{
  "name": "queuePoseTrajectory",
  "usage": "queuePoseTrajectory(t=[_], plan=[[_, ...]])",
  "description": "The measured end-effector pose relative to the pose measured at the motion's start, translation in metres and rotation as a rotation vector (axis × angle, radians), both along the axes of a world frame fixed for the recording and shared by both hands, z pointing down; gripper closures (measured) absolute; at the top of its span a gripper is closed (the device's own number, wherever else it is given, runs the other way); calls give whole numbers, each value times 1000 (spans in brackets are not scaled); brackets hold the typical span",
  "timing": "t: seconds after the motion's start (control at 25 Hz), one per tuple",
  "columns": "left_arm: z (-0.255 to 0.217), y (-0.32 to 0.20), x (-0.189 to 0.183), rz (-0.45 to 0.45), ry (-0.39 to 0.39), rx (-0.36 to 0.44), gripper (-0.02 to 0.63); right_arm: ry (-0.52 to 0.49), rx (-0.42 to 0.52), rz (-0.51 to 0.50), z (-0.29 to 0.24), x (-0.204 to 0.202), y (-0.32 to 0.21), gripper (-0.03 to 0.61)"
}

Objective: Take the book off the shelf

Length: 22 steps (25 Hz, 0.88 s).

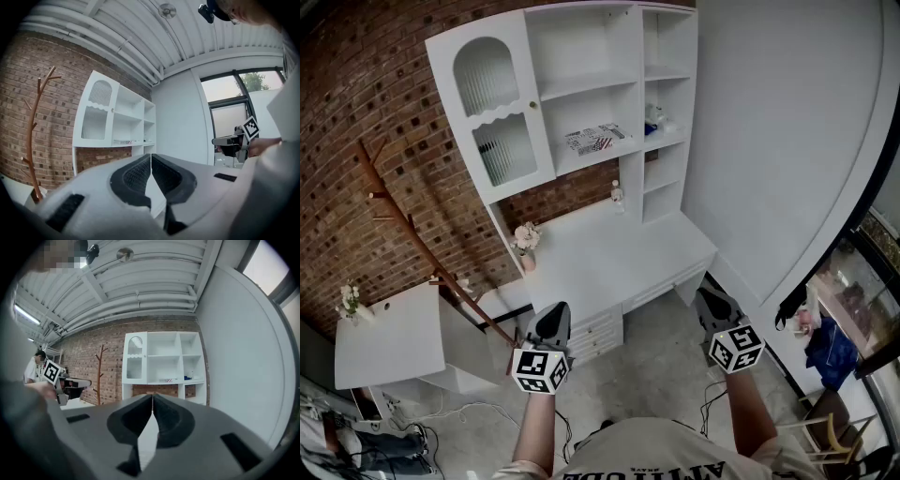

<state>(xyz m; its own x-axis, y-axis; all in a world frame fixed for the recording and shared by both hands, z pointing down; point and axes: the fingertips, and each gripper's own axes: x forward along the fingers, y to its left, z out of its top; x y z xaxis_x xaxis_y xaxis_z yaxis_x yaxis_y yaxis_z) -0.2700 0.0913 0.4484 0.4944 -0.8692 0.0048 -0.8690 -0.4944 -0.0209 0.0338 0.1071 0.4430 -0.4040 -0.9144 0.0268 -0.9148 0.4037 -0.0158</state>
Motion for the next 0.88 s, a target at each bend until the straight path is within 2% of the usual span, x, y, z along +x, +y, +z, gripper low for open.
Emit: queuePoseTrajectory(t=[0.88], plan=[[-1, 3, 10, -17, -21, -14, 586, -22, 25, -9, -7, 10, -2, 546]])
